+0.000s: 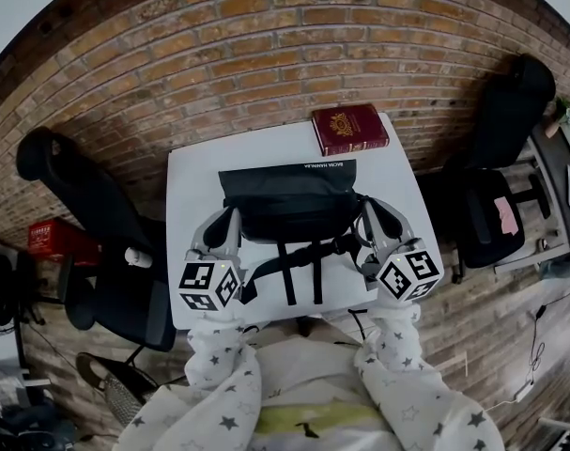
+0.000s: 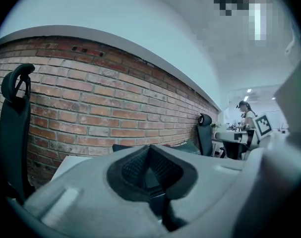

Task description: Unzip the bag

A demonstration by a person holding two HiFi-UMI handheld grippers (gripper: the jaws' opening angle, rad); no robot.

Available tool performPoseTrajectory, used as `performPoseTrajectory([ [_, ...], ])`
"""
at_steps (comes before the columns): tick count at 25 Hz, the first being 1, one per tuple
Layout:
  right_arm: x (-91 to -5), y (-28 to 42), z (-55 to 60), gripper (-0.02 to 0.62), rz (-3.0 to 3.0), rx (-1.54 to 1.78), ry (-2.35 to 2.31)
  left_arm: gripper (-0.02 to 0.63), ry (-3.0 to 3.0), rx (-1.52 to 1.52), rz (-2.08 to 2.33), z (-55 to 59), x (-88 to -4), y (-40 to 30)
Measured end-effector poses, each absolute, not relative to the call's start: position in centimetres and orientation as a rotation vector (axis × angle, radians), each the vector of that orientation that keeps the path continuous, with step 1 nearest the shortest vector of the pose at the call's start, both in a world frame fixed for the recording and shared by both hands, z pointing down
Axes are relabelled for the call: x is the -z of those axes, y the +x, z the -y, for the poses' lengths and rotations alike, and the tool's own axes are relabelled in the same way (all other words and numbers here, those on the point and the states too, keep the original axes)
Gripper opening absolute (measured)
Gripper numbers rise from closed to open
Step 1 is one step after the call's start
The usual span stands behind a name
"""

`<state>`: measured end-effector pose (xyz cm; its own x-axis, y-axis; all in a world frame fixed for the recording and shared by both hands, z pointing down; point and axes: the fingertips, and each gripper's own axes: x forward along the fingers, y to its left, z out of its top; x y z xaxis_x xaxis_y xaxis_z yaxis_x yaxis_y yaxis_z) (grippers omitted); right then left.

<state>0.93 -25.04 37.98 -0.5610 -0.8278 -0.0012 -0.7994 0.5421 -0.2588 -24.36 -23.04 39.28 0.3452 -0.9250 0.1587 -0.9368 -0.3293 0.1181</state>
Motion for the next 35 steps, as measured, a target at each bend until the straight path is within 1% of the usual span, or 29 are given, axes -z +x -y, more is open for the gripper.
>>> performPoseTrajectory([
  [12, -36.0, 1.2, 24.6, 0.009, -2.590, 0.327, -1.396, -0.002, 2.445, -0.007, 1.727, 22.6, -36.6, -25.2],
  [35, -36.4, 1.2, 25.3, 0.008, -2.541, 0.328, -1.469, -0.002, 2.426, -0.018, 1.768, 23.0, -36.9, -28.2],
])
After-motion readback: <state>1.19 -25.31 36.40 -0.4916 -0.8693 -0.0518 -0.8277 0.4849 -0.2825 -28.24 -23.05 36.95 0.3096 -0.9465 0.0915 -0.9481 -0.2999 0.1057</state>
